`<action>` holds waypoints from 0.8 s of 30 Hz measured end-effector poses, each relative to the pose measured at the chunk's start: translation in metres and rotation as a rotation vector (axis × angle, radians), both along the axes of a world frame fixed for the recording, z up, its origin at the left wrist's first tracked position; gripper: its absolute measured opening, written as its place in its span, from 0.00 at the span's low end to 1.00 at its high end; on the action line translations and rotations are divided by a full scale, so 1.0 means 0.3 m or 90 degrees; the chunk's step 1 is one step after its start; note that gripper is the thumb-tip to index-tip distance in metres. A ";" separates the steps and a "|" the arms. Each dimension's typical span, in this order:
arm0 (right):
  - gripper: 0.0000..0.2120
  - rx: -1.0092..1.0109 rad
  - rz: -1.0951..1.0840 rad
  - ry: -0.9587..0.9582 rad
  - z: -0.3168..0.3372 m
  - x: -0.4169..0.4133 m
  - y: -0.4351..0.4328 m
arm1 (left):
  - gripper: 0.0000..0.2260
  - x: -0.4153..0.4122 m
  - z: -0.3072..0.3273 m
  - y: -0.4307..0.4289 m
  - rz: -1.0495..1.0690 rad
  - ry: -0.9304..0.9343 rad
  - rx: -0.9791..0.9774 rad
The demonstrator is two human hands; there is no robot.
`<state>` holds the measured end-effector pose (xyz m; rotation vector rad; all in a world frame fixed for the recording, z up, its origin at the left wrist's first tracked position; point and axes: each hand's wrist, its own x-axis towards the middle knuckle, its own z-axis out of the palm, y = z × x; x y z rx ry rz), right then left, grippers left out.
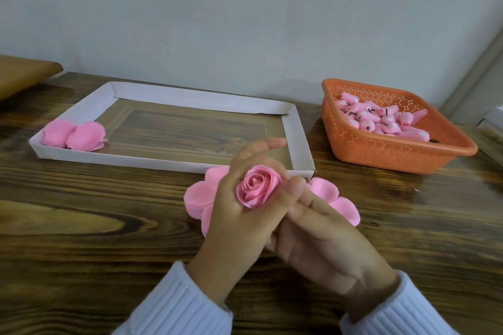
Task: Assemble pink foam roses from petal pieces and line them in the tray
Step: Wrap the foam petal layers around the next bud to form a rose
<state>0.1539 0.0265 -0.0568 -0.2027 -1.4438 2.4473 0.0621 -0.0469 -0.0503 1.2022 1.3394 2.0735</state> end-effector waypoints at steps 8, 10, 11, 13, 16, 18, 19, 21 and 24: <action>0.26 0.001 -0.067 -0.099 -0.014 -0.023 -0.007 | 0.06 0.000 -0.008 0.001 -0.069 -0.063 -0.029; 0.27 0.003 -0.075 -0.104 -0.017 -0.026 -0.008 | 0.09 -0.002 -0.009 0.003 -0.056 -0.059 -0.027; 0.28 -0.006 -0.070 -0.092 -0.010 -0.025 -0.009 | 0.09 -0.005 -0.009 0.003 -0.051 -0.057 -0.018; 0.33 -0.034 -0.047 -0.052 -0.002 -0.021 -0.006 | 0.07 -0.008 -0.005 0.002 -0.054 -0.059 0.011; 0.29 -0.042 -0.015 -0.014 0.006 -0.015 -0.005 | 0.06 -0.007 -0.004 -0.001 -0.071 -0.034 0.030; 0.26 -0.043 -0.028 -0.042 0.002 -0.017 -0.006 | 0.06 -0.003 -0.006 0.000 -0.083 -0.023 0.012; 0.25 -0.043 -0.034 -0.053 -0.002 -0.019 -0.007 | 0.05 -0.001 -0.007 0.002 -0.090 -0.027 0.001; 0.23 -0.020 -0.024 -0.056 -0.003 -0.022 -0.011 | 0.06 0.001 -0.005 0.001 -0.089 -0.023 -0.019; 0.23 -0.023 -0.006 -0.036 0.005 -0.018 -0.011 | 0.08 -0.006 -0.008 0.002 -0.064 -0.001 -0.037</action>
